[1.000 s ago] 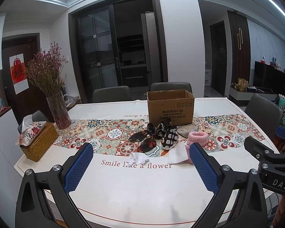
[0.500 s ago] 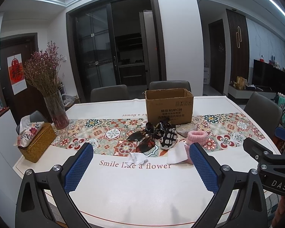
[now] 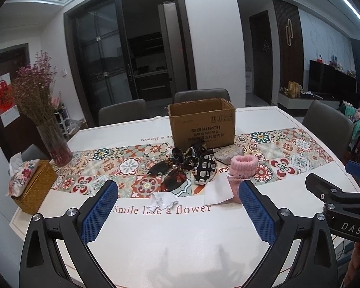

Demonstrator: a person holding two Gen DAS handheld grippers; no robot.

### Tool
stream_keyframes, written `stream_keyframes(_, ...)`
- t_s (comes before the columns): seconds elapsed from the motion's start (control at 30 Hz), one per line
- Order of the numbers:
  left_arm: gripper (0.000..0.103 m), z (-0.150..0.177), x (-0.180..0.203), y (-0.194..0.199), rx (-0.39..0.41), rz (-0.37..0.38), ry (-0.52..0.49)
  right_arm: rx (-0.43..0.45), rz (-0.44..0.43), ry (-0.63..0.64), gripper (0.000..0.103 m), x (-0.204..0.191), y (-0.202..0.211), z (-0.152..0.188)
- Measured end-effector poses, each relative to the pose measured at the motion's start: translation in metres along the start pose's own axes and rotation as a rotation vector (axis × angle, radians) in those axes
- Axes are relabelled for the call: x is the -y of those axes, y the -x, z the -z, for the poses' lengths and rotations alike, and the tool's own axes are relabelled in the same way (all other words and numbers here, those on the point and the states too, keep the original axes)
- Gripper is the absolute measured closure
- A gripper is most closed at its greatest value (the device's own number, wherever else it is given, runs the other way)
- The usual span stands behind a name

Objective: Organize soft objects
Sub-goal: 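Grasp the dark brown hair tie with the right gripper while the left grasps the white towel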

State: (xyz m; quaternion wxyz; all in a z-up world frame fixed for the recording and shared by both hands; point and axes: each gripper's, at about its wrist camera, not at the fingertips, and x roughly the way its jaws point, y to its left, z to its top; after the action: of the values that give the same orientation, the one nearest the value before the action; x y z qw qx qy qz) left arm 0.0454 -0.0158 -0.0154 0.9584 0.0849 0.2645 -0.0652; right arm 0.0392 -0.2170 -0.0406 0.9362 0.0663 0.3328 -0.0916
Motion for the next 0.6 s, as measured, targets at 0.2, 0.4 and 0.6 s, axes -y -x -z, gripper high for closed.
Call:
stream_keyframes(0.2, 0.006, -0.006, 0.008, -0.034, -0.017, 0.067, -0.051, -0.049, 0.043, -0.035, 0.001, 0.005, -0.029, 0.001)
stream_keyframes(0.4, 0.013, -0.011, 0.017, -0.076, -0.04, 0.143, -0.1, -0.097, 0.082, -0.061, 0.001, 0.005, -0.063, 0.003)
stream_keyframes(0.6, 0.018, -0.006, 0.023, -0.117, -0.077, 0.208, -0.148, -0.15, 0.112, -0.076, 0.001, 0.001, -0.098, 0.01)
